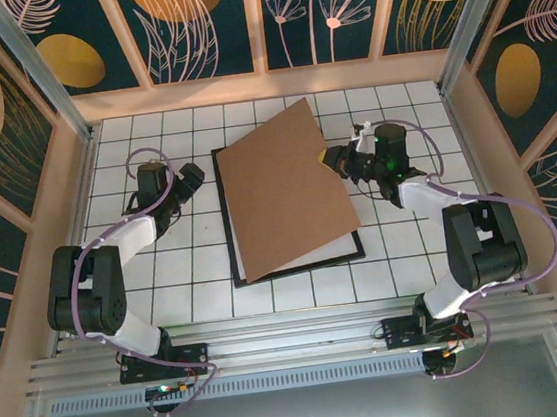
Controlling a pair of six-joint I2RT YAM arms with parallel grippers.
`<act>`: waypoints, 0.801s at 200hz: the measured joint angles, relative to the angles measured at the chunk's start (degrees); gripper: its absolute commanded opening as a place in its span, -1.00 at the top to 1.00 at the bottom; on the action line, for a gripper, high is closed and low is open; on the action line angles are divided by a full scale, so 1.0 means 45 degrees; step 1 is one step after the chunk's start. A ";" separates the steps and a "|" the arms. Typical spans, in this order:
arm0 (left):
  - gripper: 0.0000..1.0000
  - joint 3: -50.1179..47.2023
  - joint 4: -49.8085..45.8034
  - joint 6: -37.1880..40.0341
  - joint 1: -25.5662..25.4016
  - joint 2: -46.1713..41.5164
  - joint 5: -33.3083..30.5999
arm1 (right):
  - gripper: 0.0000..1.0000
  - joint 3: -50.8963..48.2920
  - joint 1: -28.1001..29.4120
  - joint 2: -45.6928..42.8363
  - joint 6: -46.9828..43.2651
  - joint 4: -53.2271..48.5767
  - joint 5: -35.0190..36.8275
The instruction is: Put the photo into the frame
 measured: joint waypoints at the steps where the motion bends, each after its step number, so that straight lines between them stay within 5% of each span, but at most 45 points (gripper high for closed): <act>1: -0.89 0.0000 0.0000 0.0000 0.0000 0.0000 0.0000 | 1.00 -0.0010 0.0000 0.0015 0.0005 0.0034 0.0000; 160: -0.90 -0.0136 0.0185 0.0005 0.0000 0.0019 0.0379 | 1.00 -0.0675 0.0019 0.1588 0.0894 0.2477 0.0335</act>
